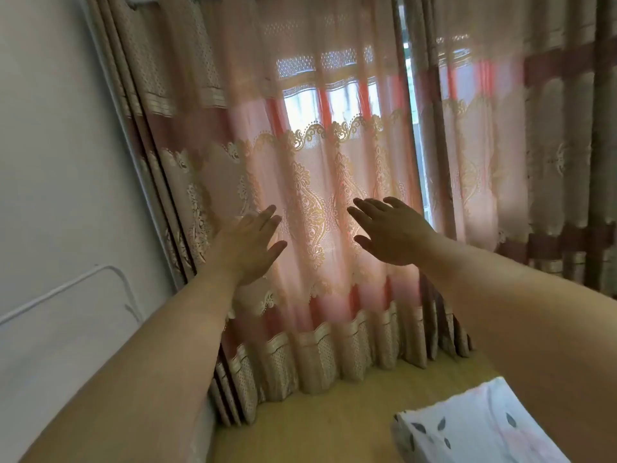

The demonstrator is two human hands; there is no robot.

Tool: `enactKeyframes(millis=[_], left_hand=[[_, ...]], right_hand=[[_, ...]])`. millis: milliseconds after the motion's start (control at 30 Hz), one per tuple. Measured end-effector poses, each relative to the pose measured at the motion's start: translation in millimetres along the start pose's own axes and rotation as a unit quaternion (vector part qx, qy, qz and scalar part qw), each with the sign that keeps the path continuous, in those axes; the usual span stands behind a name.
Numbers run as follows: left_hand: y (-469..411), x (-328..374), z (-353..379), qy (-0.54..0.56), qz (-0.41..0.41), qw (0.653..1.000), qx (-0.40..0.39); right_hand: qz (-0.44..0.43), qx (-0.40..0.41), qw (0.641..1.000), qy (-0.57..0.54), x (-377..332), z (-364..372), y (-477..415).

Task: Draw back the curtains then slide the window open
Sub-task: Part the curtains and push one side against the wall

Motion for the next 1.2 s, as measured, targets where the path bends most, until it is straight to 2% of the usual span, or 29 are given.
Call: enactKeyframes(millis=[300, 533, 633, 800, 1100, 1200], left_hand=[[-58.0, -10.4, 132.0, 0.029, -0.029, 0.998, -0.049], [-174.9, -29.3, 237.2, 0.058, -0.062, 0.994, -0.063], [-227.4, -34.4, 261.8, 0.076, -0.070, 0.993, -0.063], [-304.8, -42.6, 315.2, 0.074, -0.051, 0.994, -0.057], [-412.7, -71.5, 475.6, 0.088, 0.003, 0.995, -0.054], [-464.7, -96.0, 530.1, 0.090, 0.028, 0.995, -0.045]], right_hand=[[0.021, -0.046, 0.999, -0.016, 1.4, 133.8, -54.6], [0.043, -0.089, 0.994, -0.039, 51.9, 269.8, -140.9], [0.070, -0.087, 0.992, -0.051, 83.5, 298.7, -189.3], [0.099, -0.073, 0.990, -0.075, 110.9, 352.8, -270.3], [0.092, -0.120, 0.988, -0.030, 119.6, 504.1, -364.2], [0.121, -0.119, 0.985, -0.018, 132.9, 545.3, -410.7]])
Point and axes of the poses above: each hand's wrist, its own y-axis away from the middle knuckle, its own z-axis out of the palm, x = y × z, the point moved 2 cm from there along -y, towards the middle knuckle
